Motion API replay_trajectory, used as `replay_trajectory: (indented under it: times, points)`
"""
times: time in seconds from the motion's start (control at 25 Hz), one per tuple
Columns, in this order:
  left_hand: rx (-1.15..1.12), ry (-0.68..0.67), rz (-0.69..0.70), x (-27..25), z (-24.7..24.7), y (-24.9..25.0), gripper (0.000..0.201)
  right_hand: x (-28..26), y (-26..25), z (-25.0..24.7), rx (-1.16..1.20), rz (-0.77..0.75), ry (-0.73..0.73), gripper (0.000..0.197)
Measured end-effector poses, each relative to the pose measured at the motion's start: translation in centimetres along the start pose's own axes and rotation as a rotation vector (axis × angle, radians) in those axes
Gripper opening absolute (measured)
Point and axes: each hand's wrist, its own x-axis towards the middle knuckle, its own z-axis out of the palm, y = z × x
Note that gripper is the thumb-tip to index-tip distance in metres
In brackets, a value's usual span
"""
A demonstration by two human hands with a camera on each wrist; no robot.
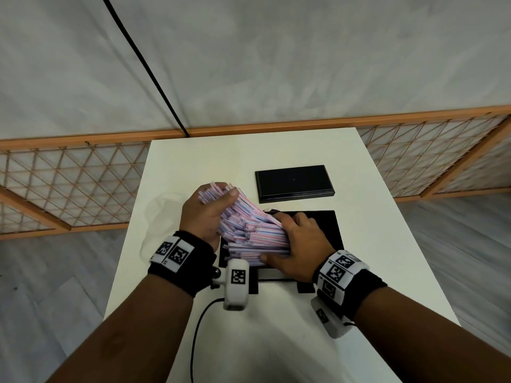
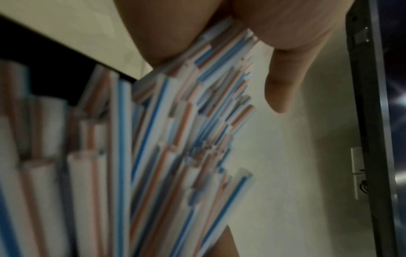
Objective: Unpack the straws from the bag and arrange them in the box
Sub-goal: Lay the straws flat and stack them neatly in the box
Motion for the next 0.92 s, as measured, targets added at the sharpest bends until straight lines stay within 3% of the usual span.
replay_trajectory:
  times: [0.12,0.28,0.48,0.6,0.68,0.8,0.92]
  points:
    - [0.017,-0.059,0.004,-0.1,0.5,-0.3,0.027,0.1,-0.2,0.0,0.014,-0.018,0.023,0.095]
    - [0.003,-0.134,-0.004,-0.3,1.8,-0.3,0.031,0.6,-1.0,0.3,0.075,-0.061,0.031,0.091]
    - [-0.048,-0.229,0.115,-0.8,1.5,0.7,0.025,0.2,-1.7,-0.6,0.036,-0.177,0.292,0.069]
    - [0.159,-0.087,0.142,-0.6,-0.1,0.3,0.041,0.1,-1.6,-0.4,-0.05,-0.101,0.189,0.074]
    - [0.285,0.043,0.181,-0.5,-1.2,-0.2,0.038,0.0,-1.0,0.0,0.059,-0.076,0.095,0.083]
    - [0.015,0.217,0.084,-0.6,-2.3,-1.0,0.024,-0.2,0.6,-0.2,0.186,-0.035,0.097,0.09]
    - [-0.052,0.26,0.007,-1.2,-2.3,-2.1,0.021,-0.7,1.2,-1.2,-0.068,0.071,0.037,0.087]
